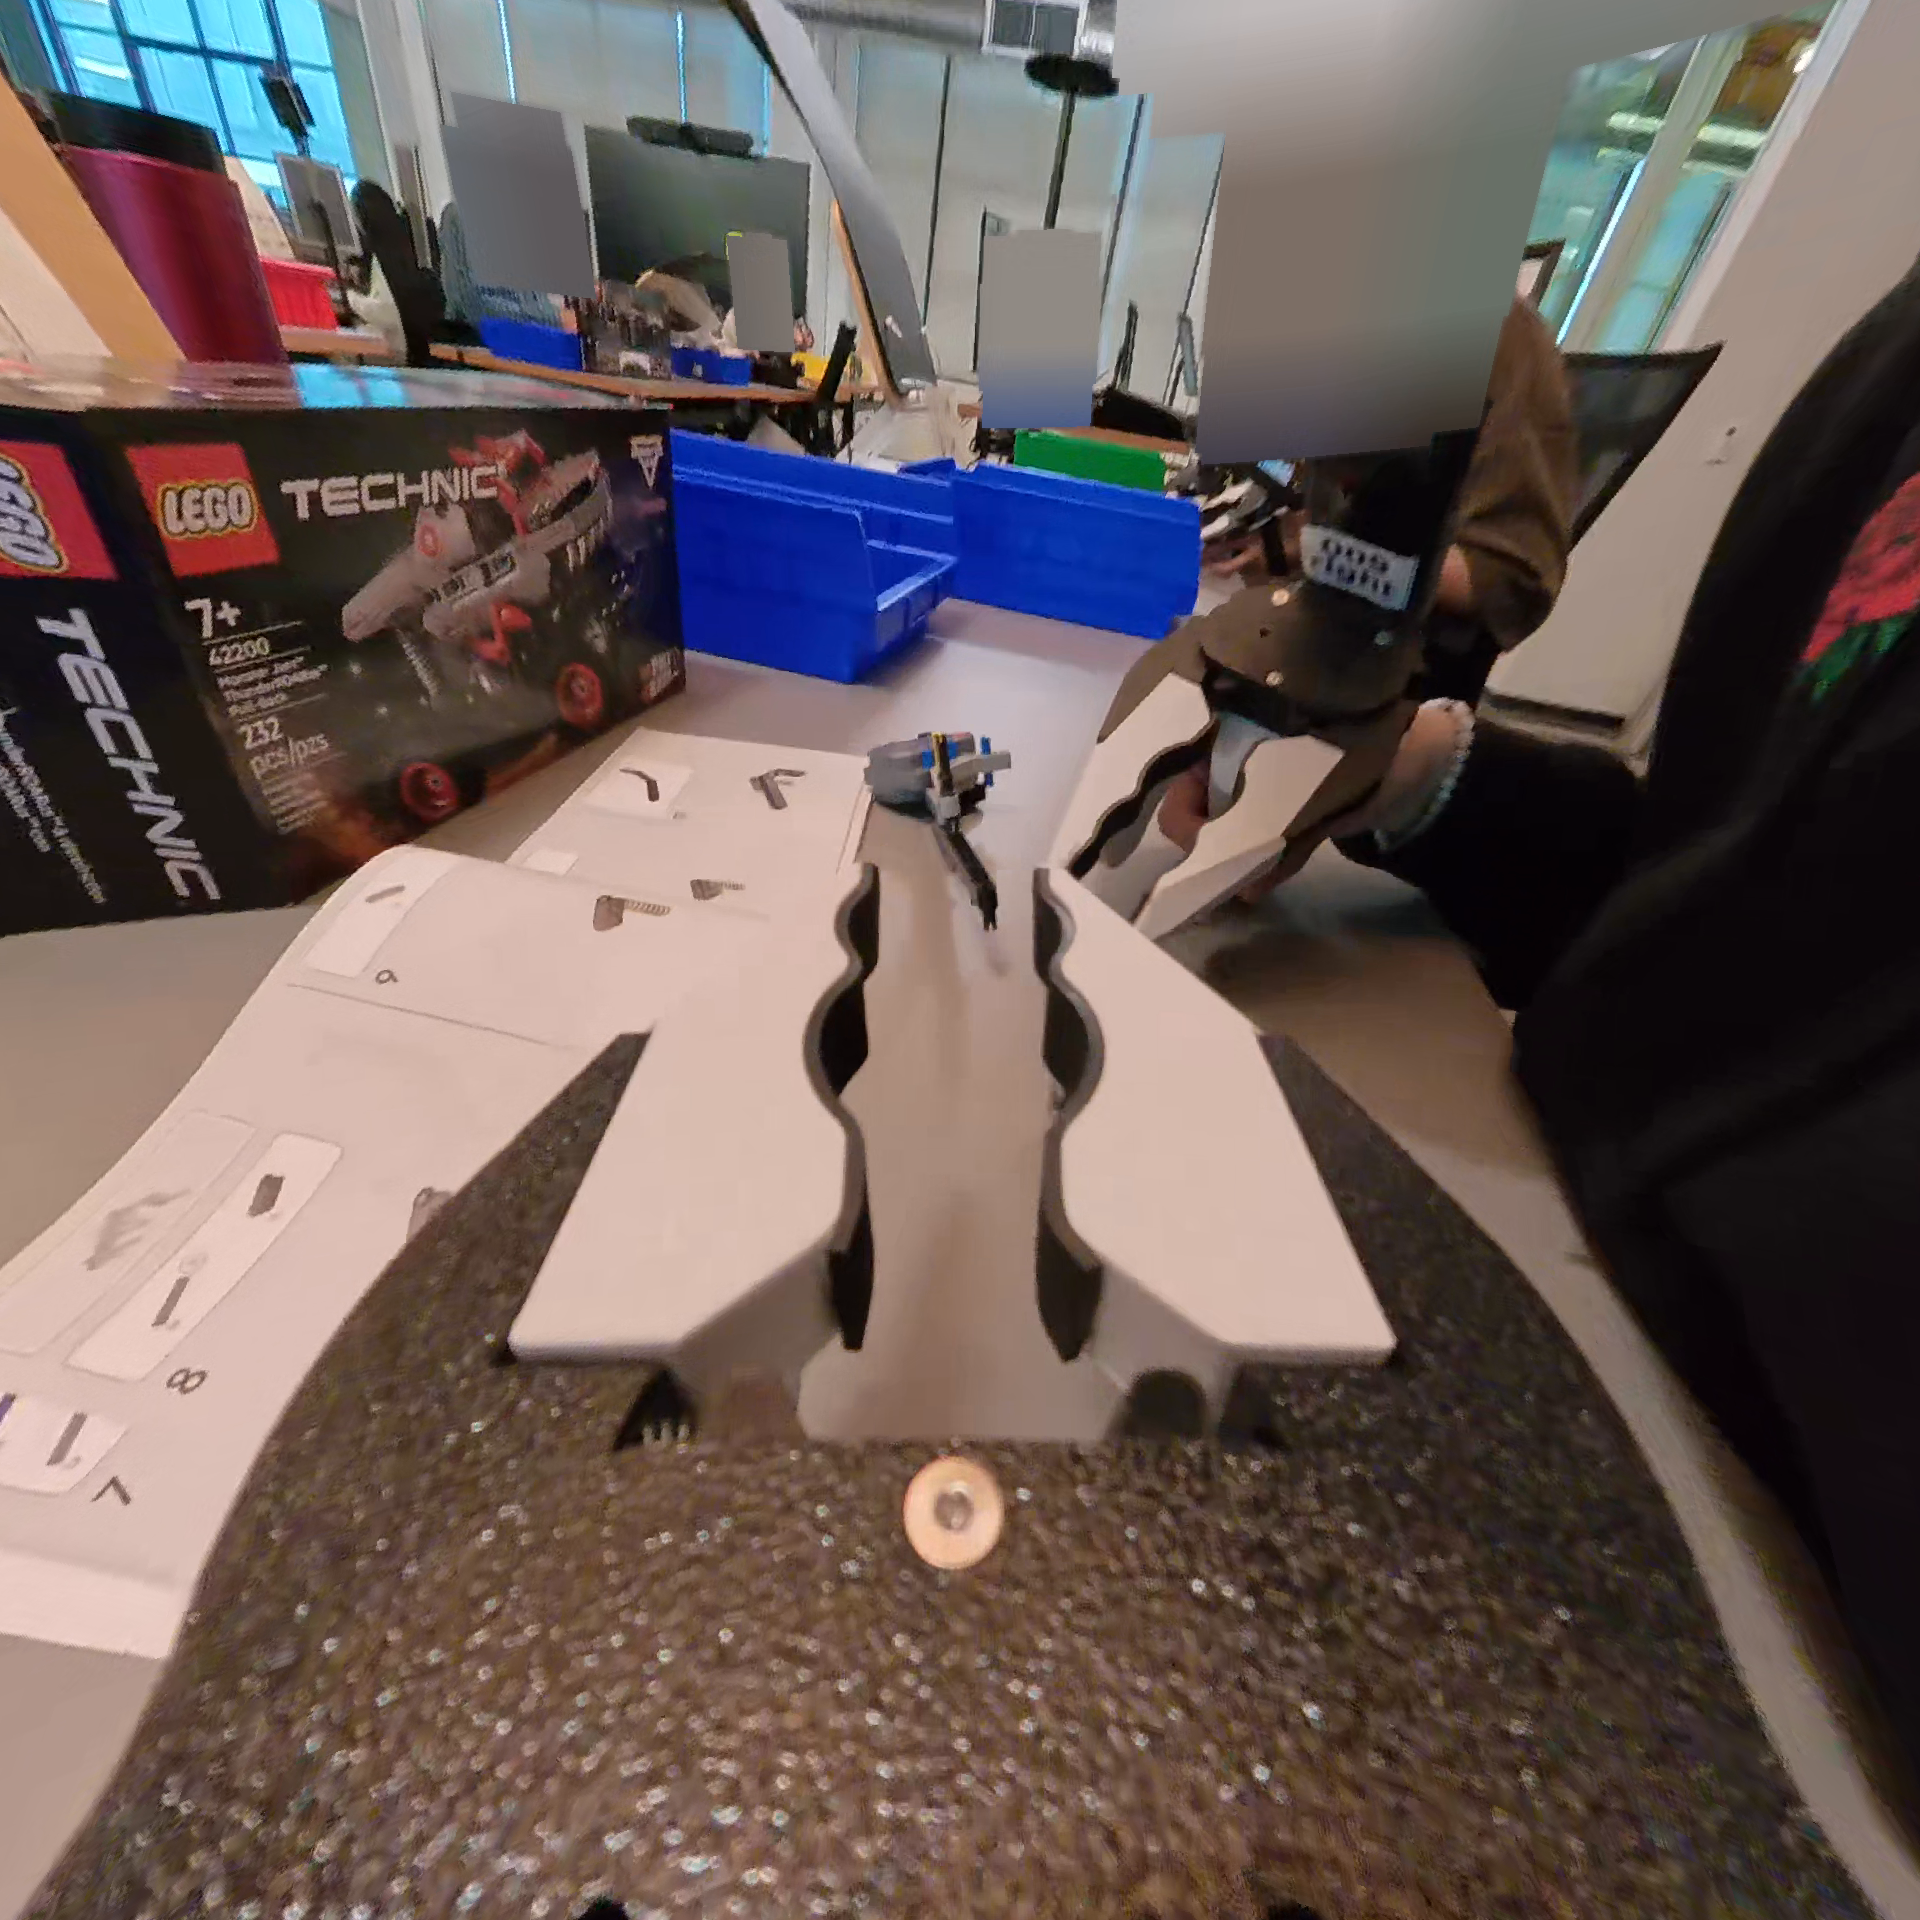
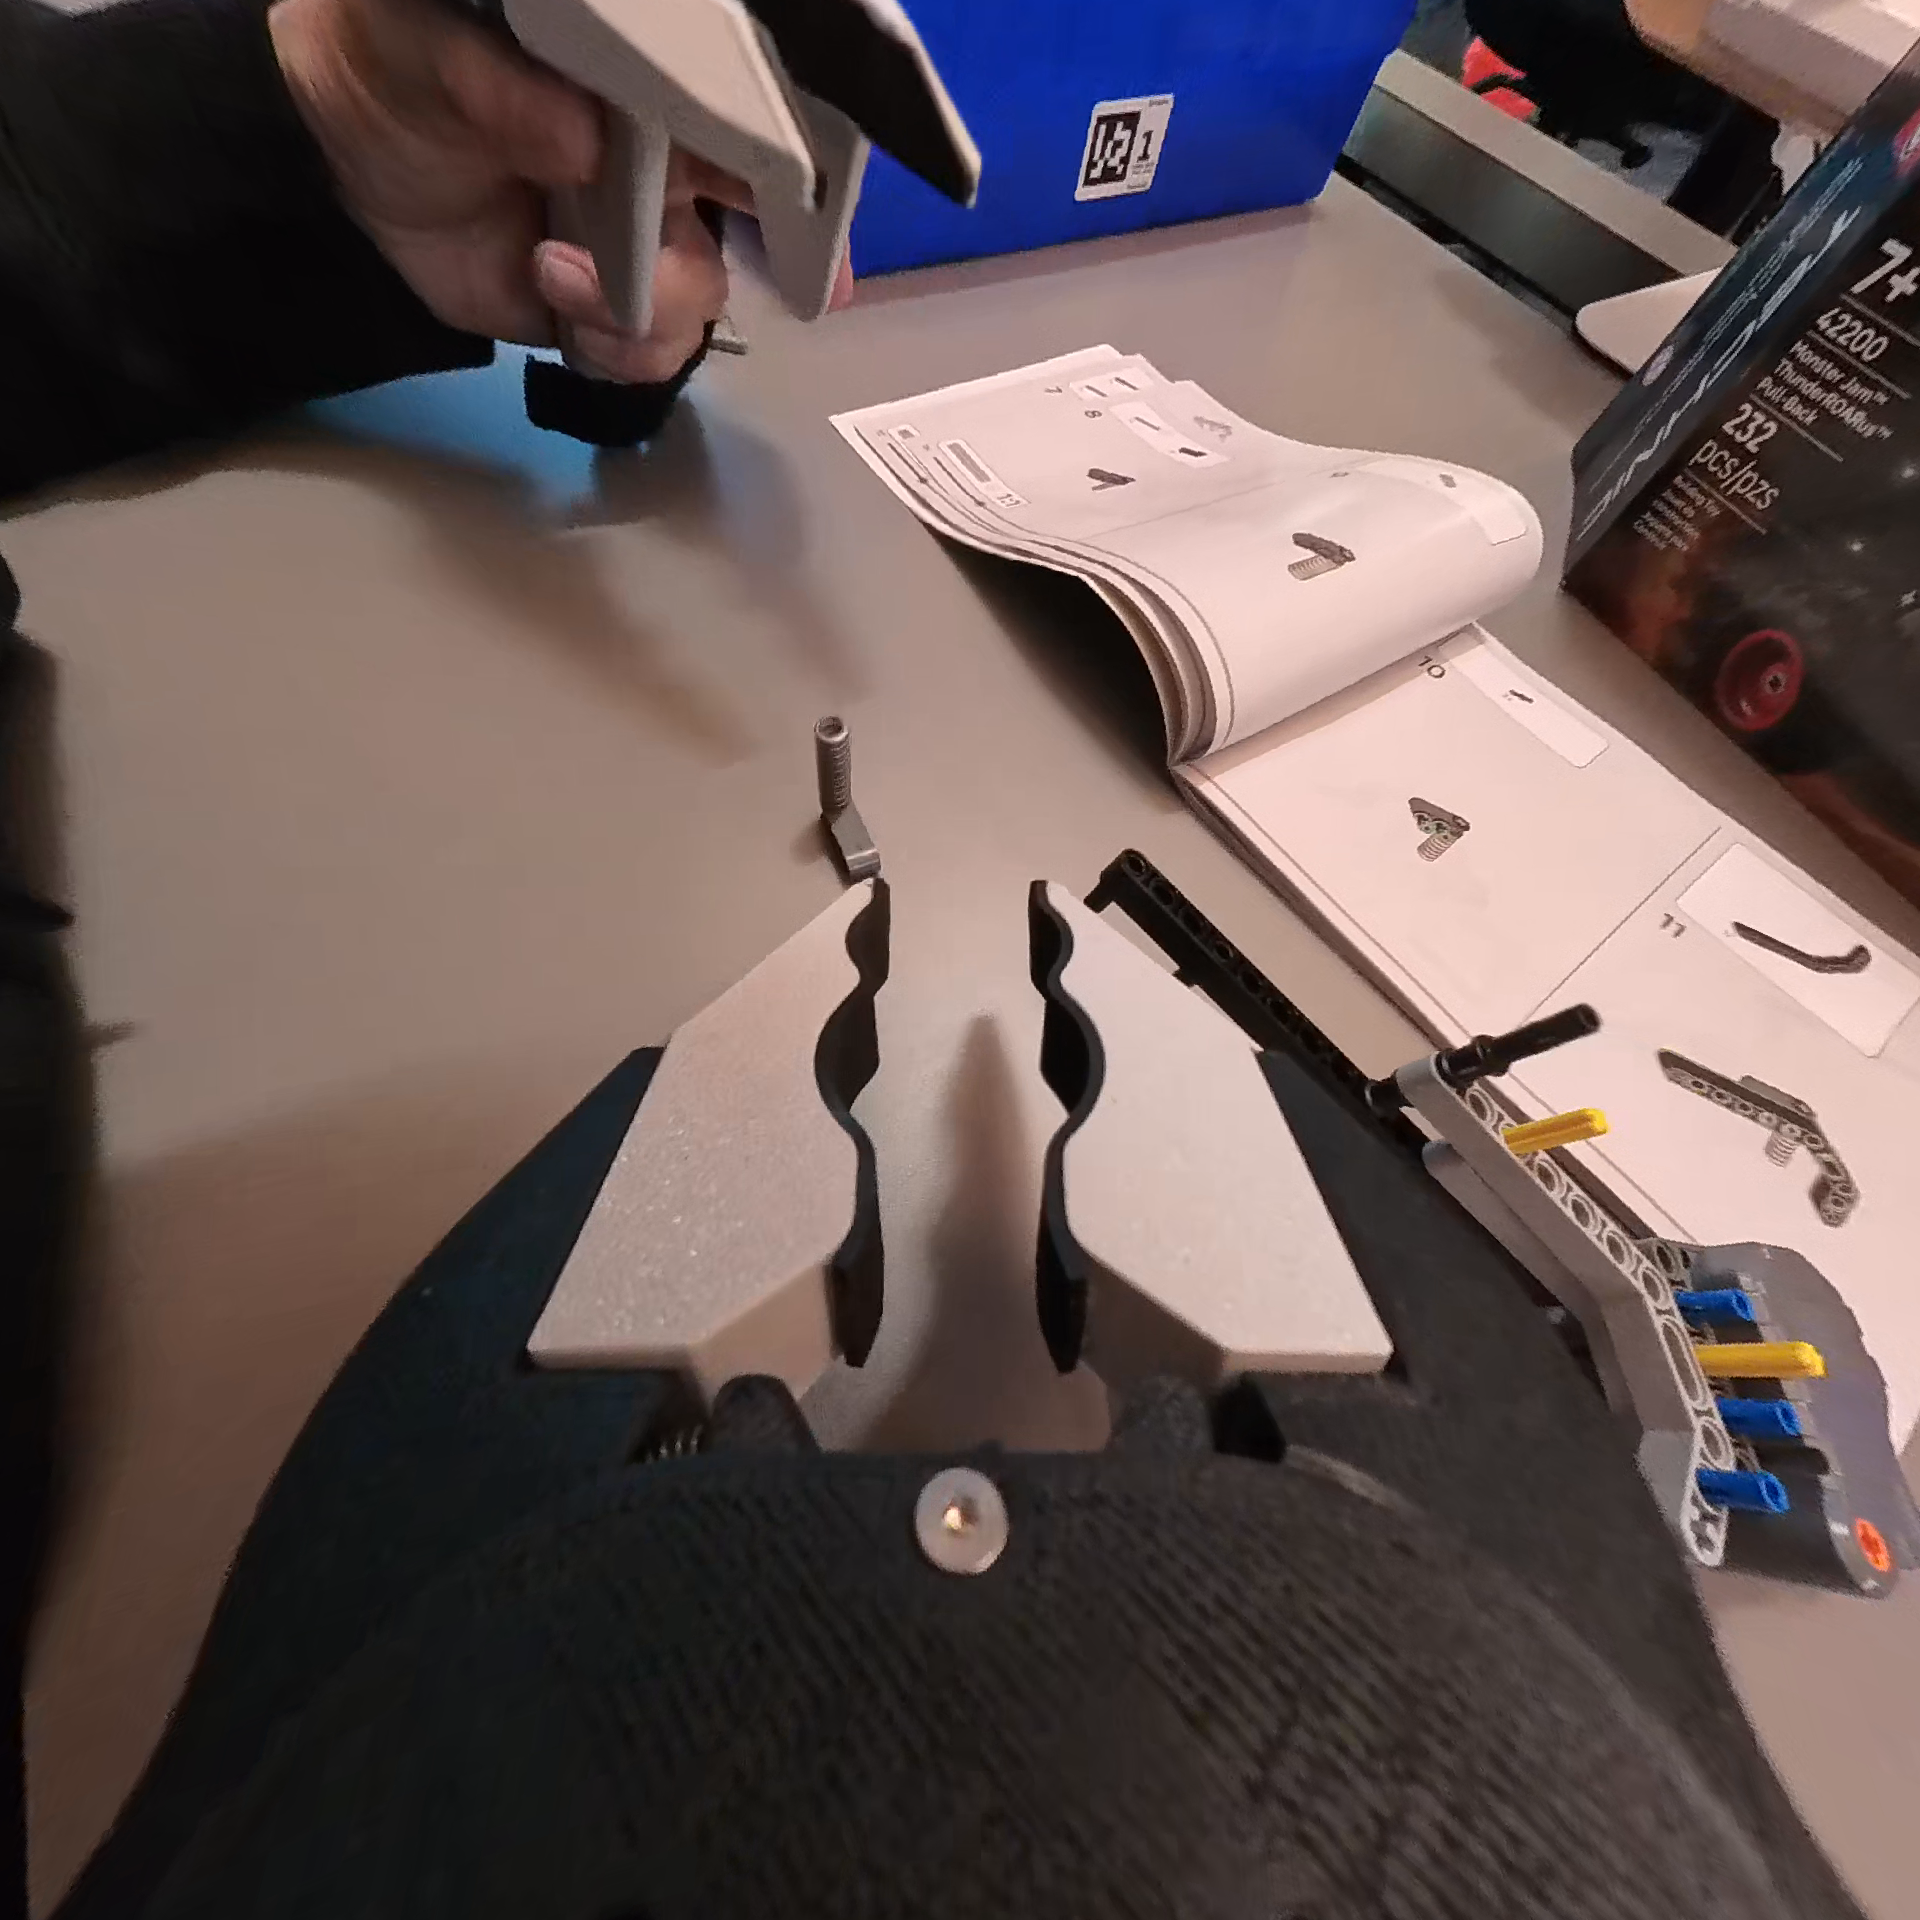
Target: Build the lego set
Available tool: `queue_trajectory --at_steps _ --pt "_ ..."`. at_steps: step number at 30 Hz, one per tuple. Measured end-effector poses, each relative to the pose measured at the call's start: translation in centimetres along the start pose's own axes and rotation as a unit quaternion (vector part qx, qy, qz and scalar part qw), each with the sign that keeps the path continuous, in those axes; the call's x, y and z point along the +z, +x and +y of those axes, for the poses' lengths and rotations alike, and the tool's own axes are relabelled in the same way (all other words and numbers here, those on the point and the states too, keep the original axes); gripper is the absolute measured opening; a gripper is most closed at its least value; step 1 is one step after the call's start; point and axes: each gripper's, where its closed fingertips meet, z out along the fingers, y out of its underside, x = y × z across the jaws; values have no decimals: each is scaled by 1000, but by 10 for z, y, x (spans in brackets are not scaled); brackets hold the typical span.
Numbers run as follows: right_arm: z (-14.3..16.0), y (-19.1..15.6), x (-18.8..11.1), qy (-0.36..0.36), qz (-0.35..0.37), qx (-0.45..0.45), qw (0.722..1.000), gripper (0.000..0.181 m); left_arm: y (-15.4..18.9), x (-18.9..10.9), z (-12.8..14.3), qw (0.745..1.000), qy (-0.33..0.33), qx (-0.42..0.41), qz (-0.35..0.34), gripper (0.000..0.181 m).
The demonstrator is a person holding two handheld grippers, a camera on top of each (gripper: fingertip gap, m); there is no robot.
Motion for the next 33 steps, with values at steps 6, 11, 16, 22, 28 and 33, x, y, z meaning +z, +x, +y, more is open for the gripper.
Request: queue_trajectory --at_steps 6,11,16,22,28,33 --pt "0 4 0 1 -11 30 999 23 2 1 -1 1000 4 -19 21 23" --pt "8 -2 6 -32 -16 10 999 24 8 2 1 999 -3 -14 40 23" --pt "10 -5 7 -39 -27 6 999 26 25 -3 -6 998 5 18 67 22" --pt "4 -23 12 -31 -66 -33 997 29 5 -34 -19 998 -9 57 0 21" --pt "-80 -74 33 119 -203 28 971 26 -70 -113 -51 964 15 108 -242 21" --pt "-110 -90 89 81 -214 12 973 24 -138 -232 -56 871 27 25 -489 21"
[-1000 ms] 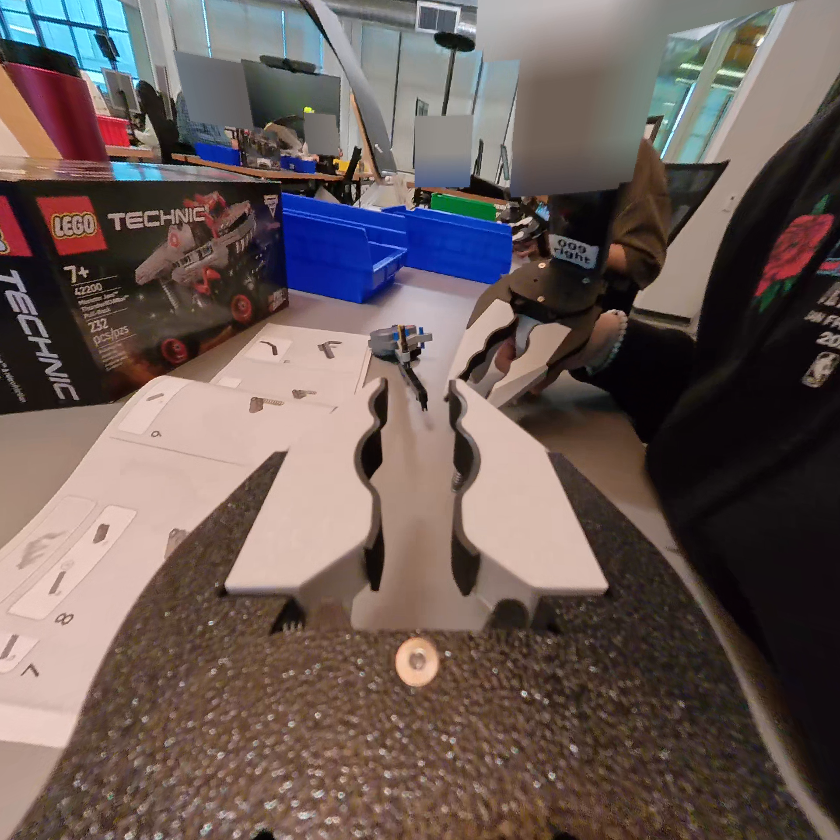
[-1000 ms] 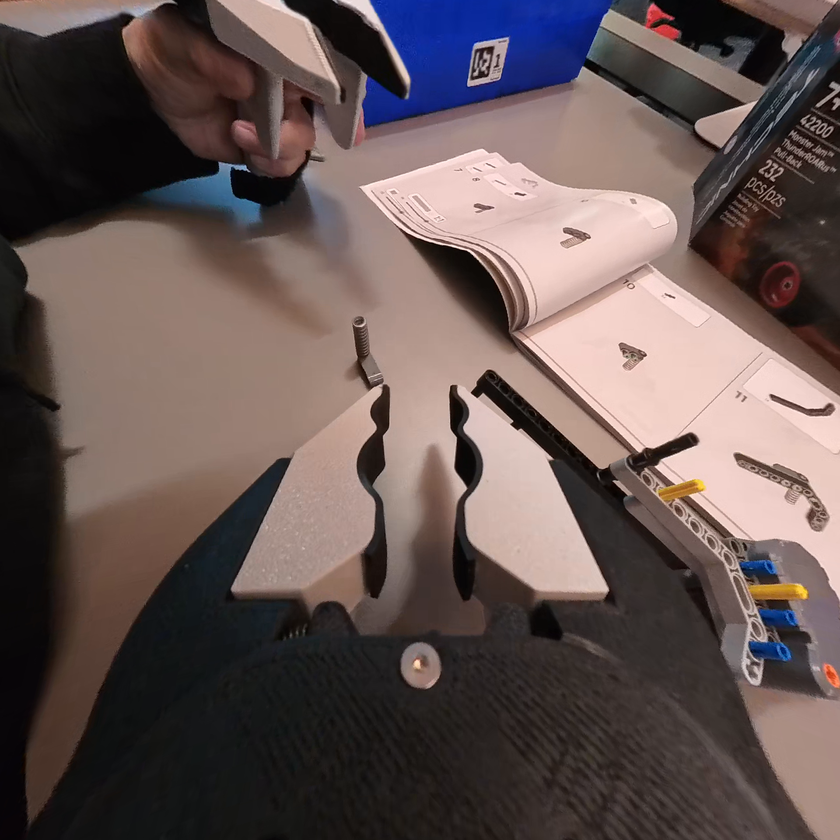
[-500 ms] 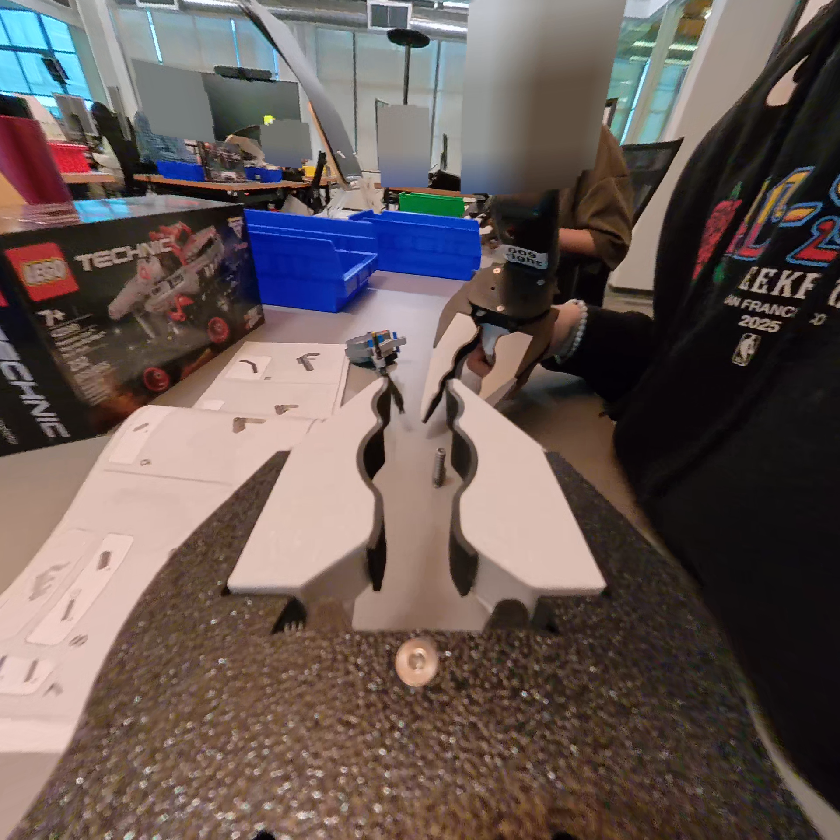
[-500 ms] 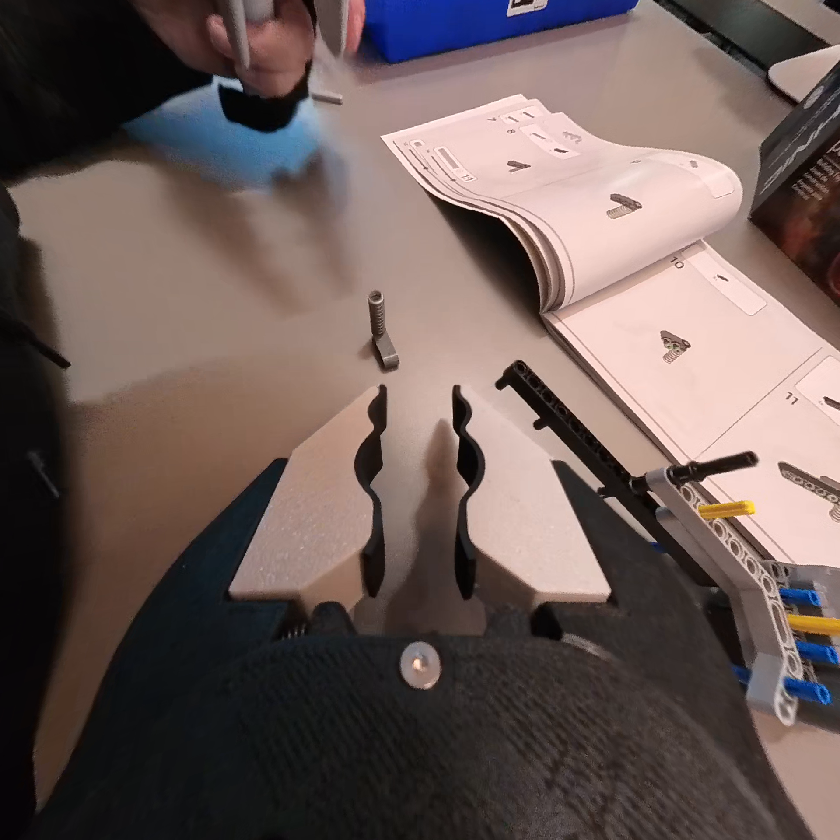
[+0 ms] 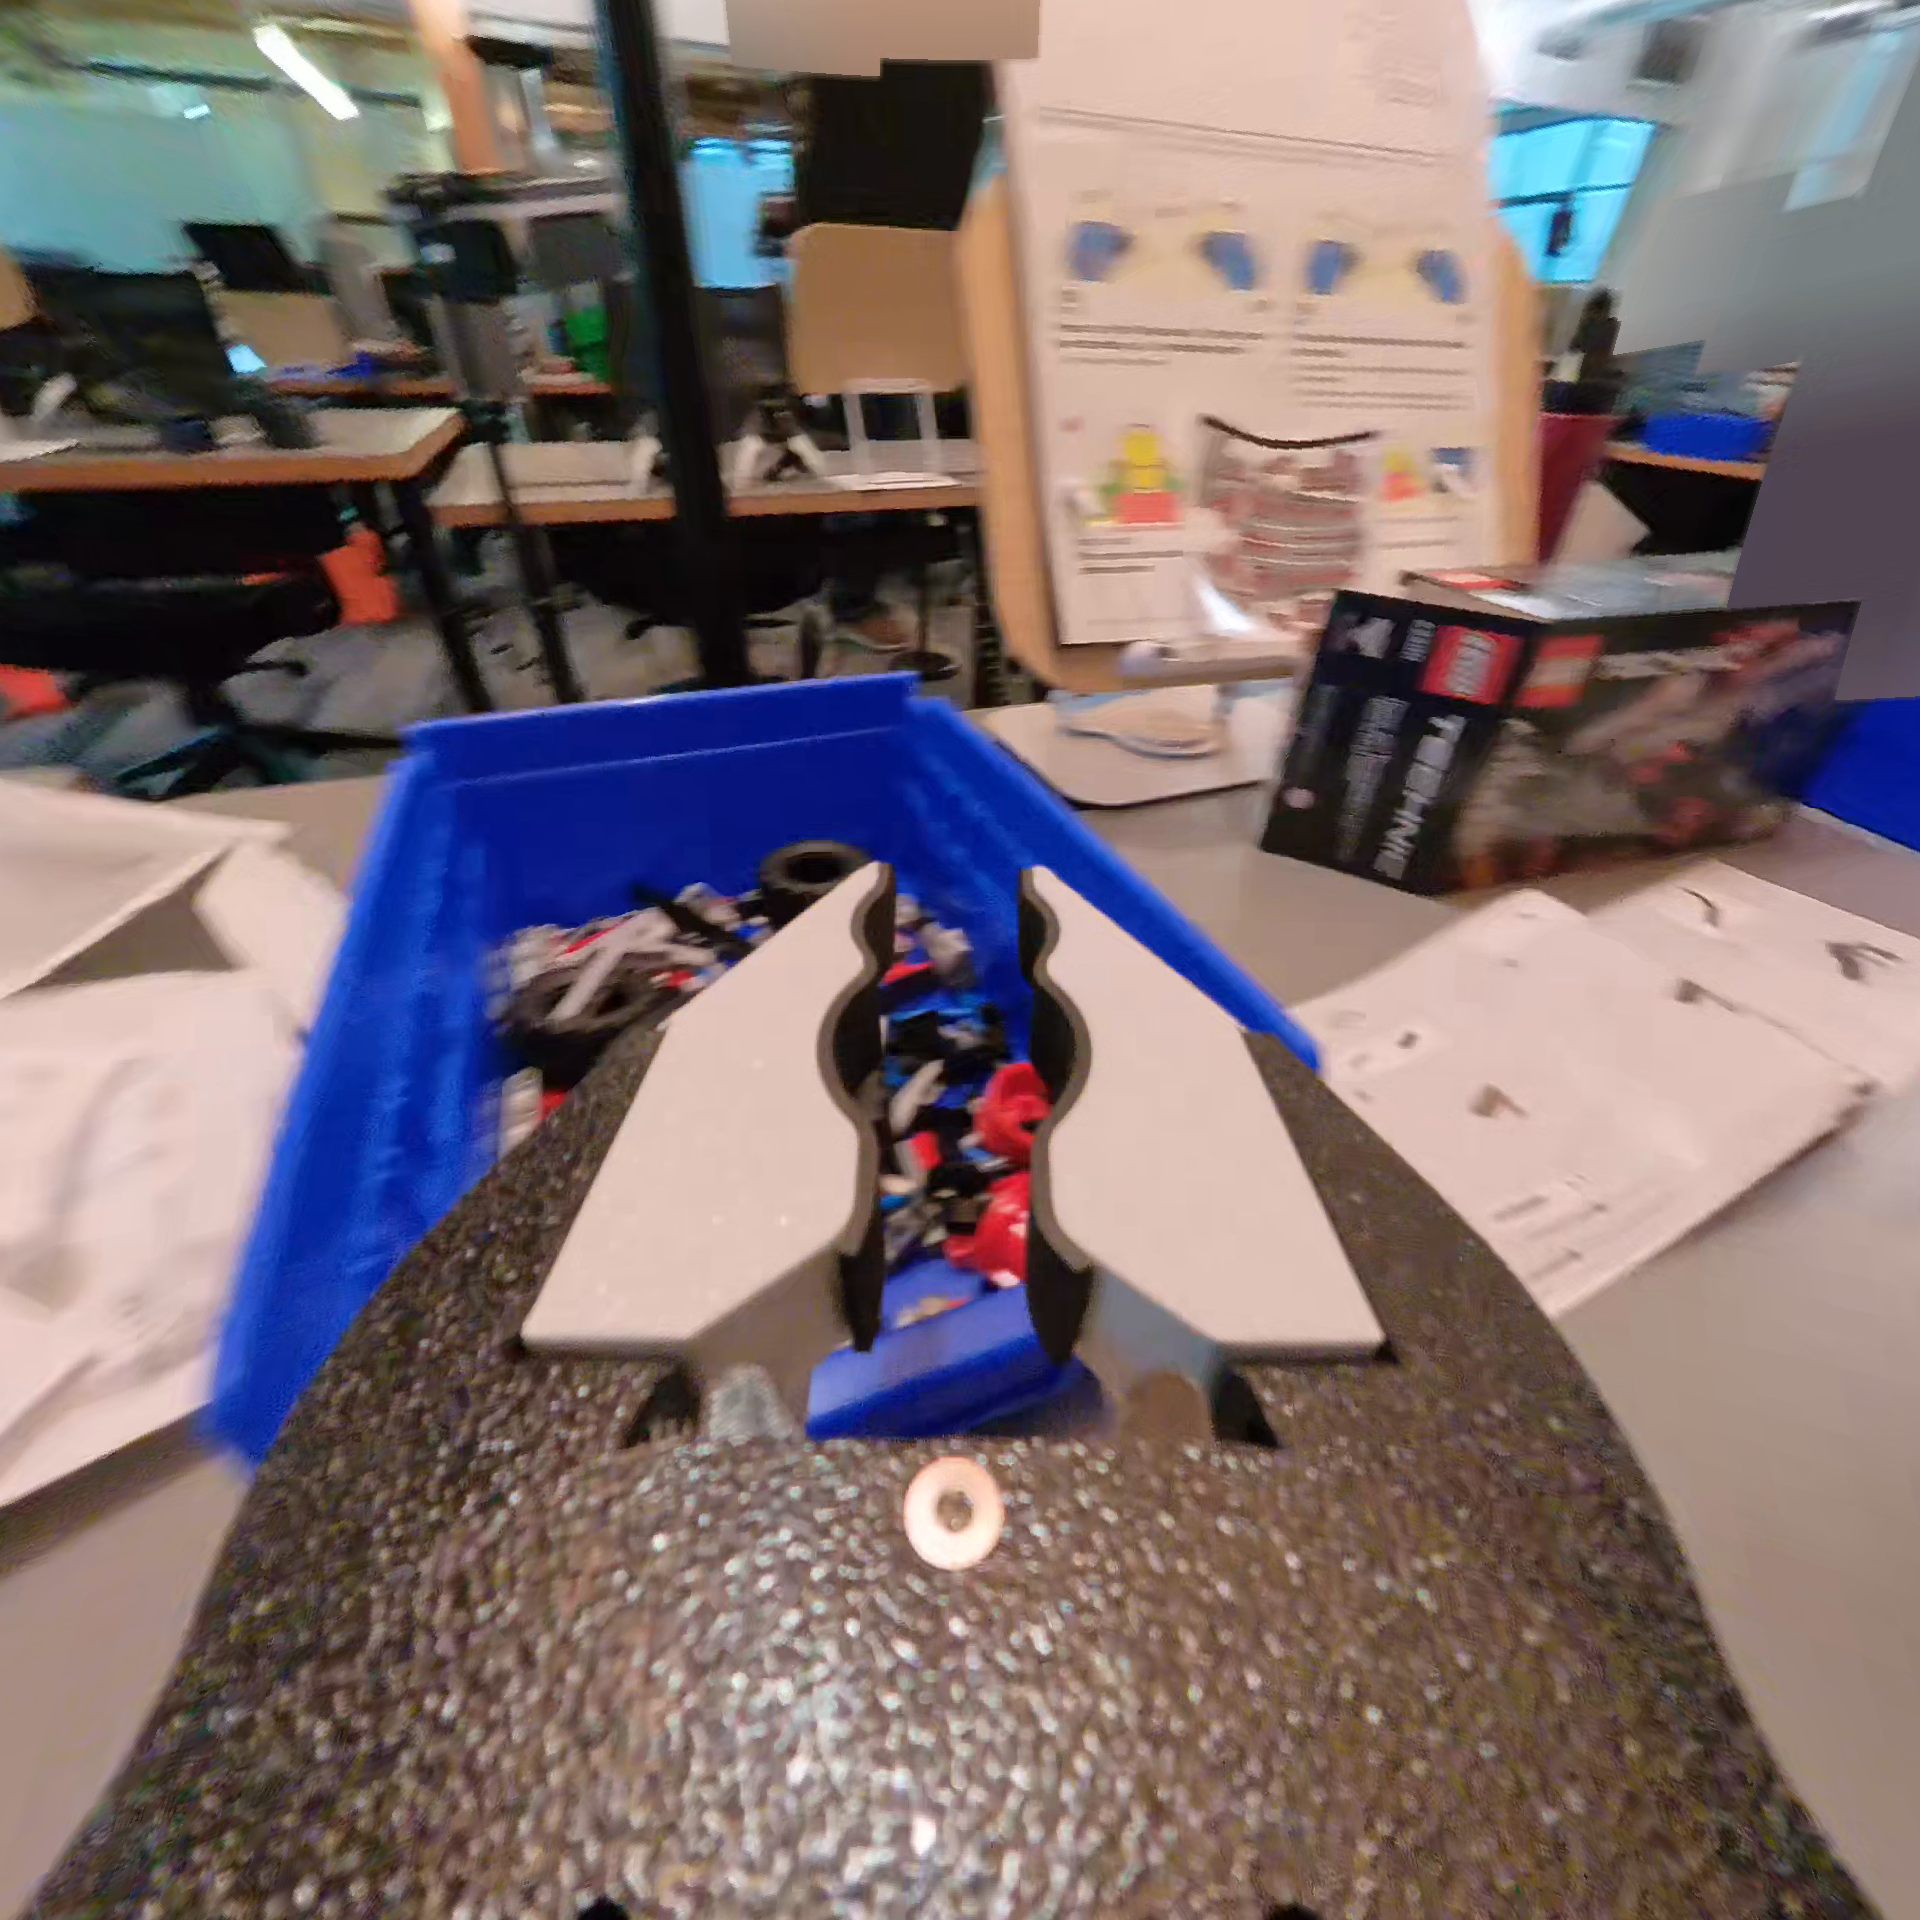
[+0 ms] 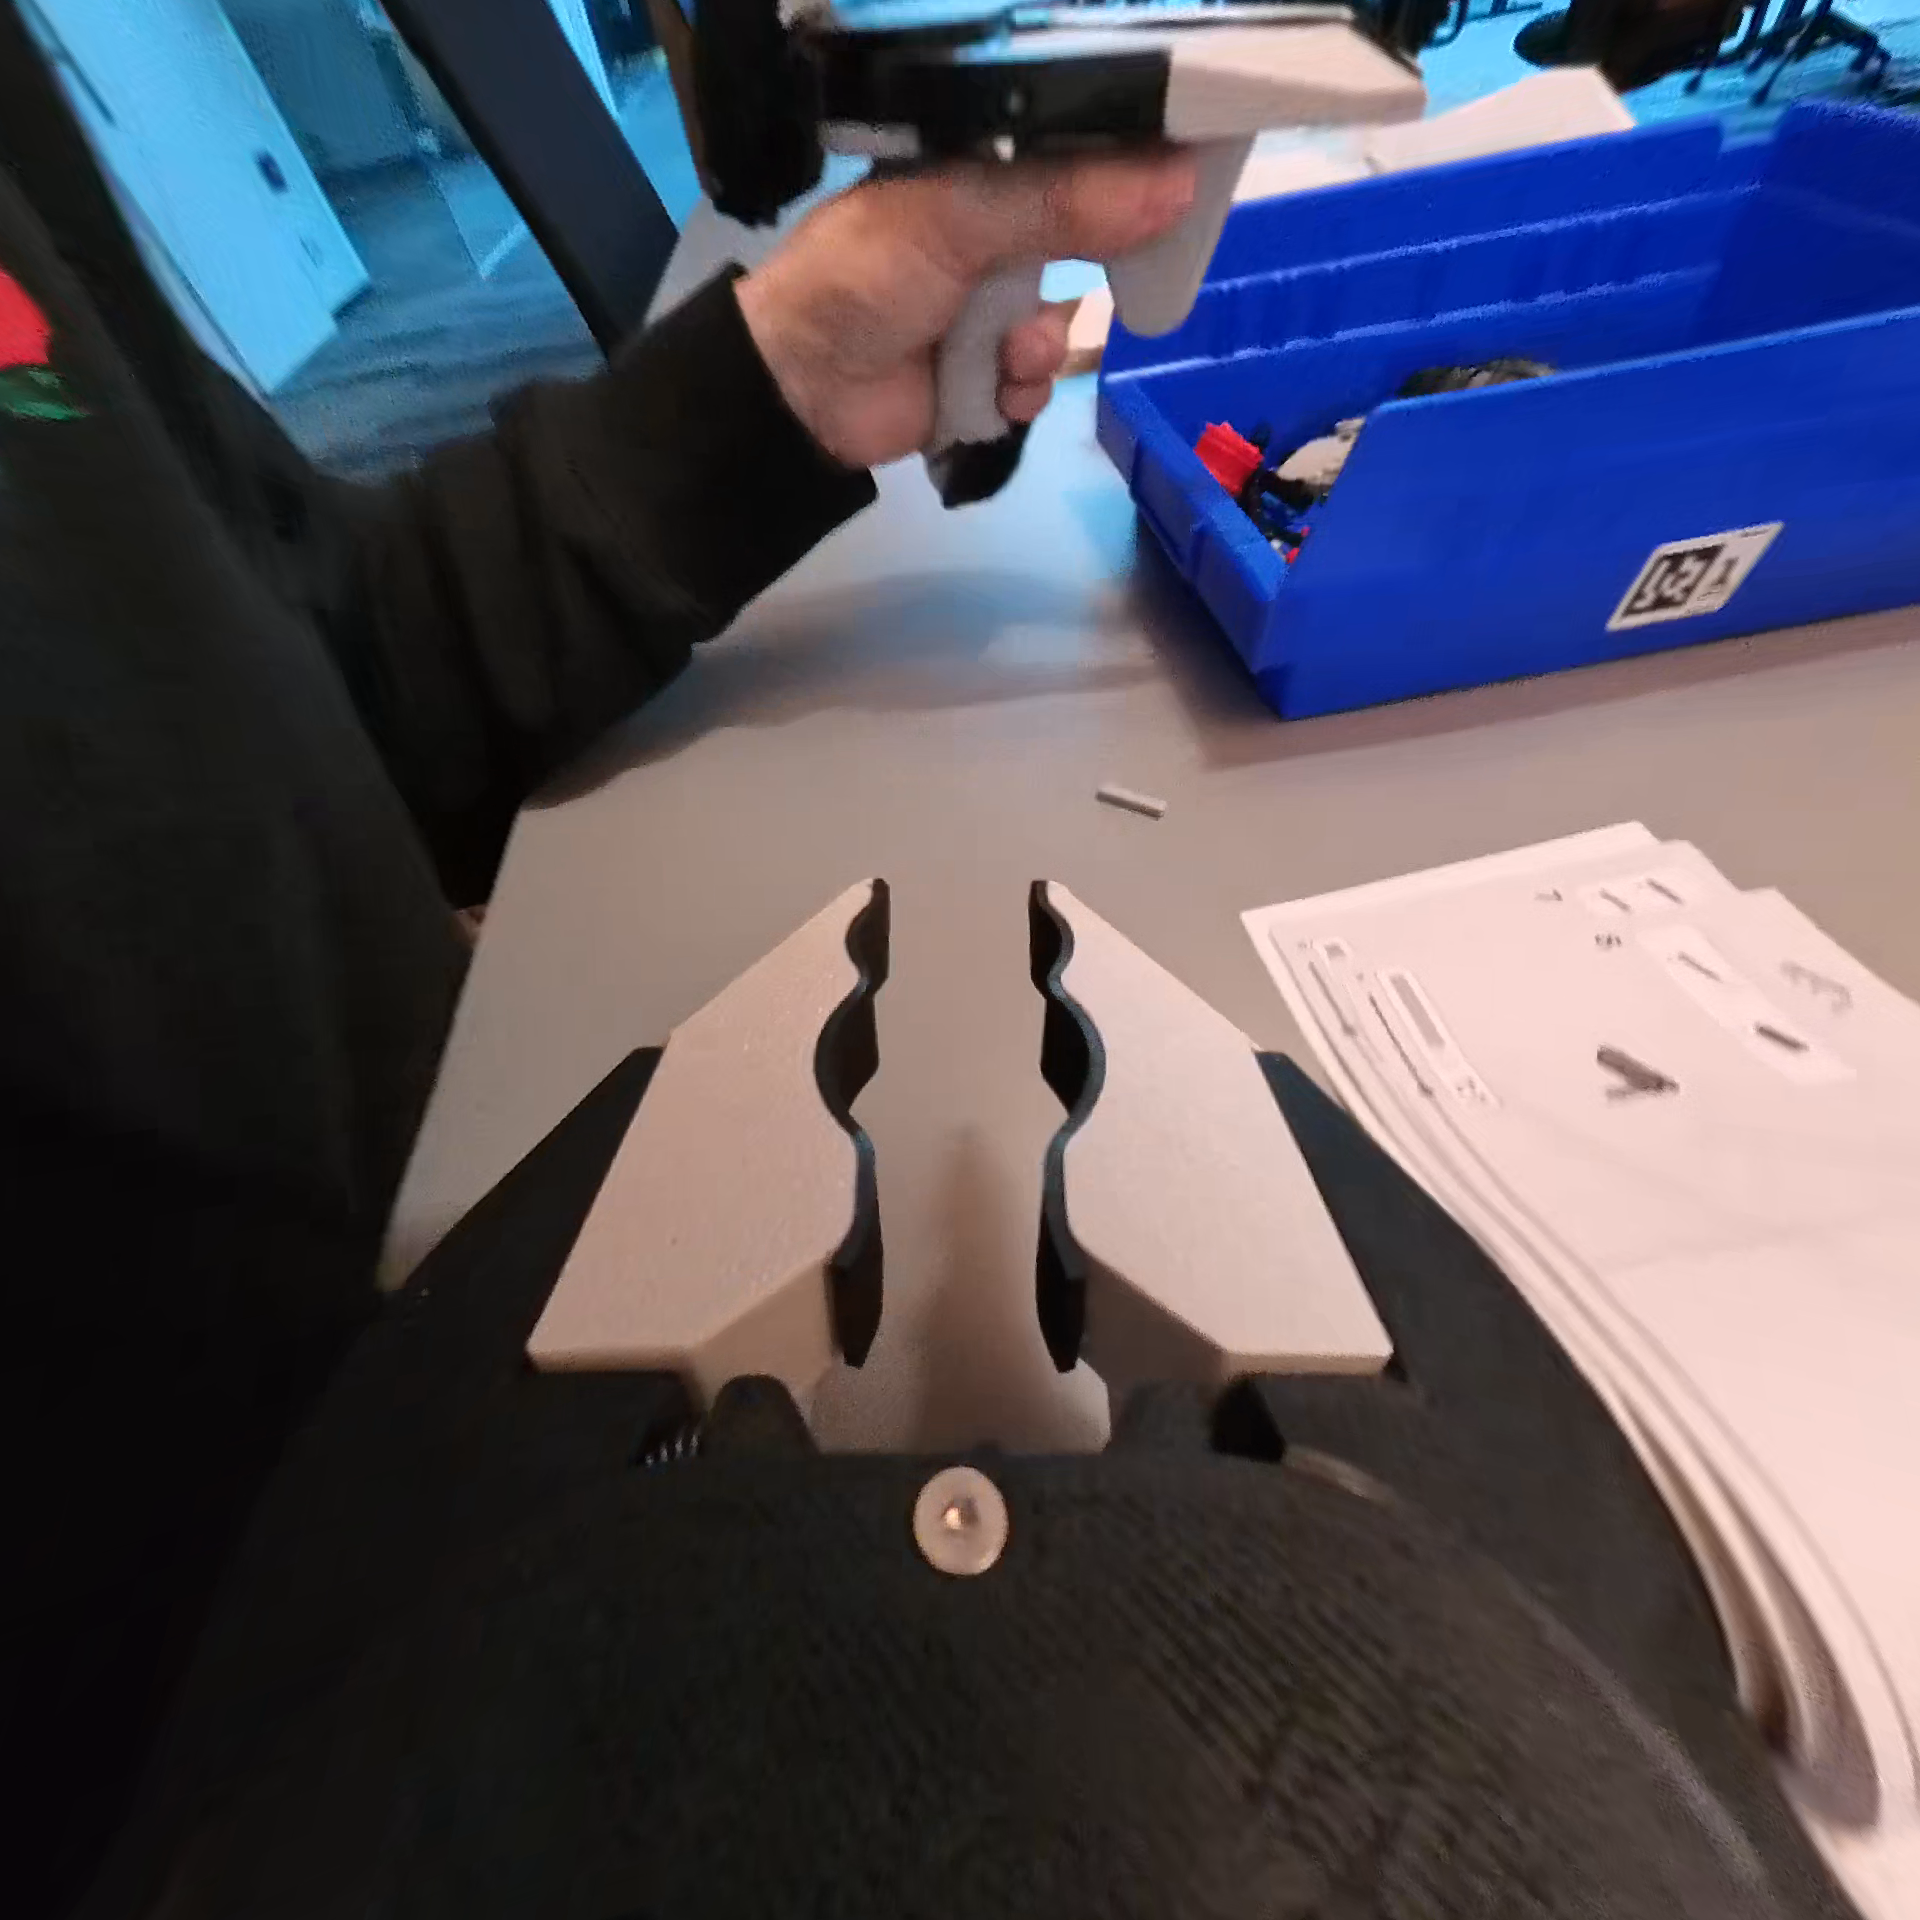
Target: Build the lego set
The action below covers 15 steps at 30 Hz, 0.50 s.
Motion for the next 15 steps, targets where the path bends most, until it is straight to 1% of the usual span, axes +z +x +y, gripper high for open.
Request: queue_trajectory --at_steps 2,4,7,10,12,15 --pt "-3 5 21 -14 0 -13 1000 26 -29 -9 -2 1000 -12 -14 -23 20" --pt "-2 11 39 -29 2 -10 1000 27 -44 -12 -3 999 -41 -5 -14 20" --pt "-2 17 55 -36 6 2 999 29 -56 -8 -1 991 -116 61 17 20" --pt "8 21 66 -74 16 -10 997 29 -69 8 9 966 -219 130 43 20" --pt "16 22 74 -97 21 -19 995 30 -80 24 12 949 -267 159 50 20" --pt "24 18 85 -119 22 -29 992 31 -83 38 28 920 -349 155 90 17"
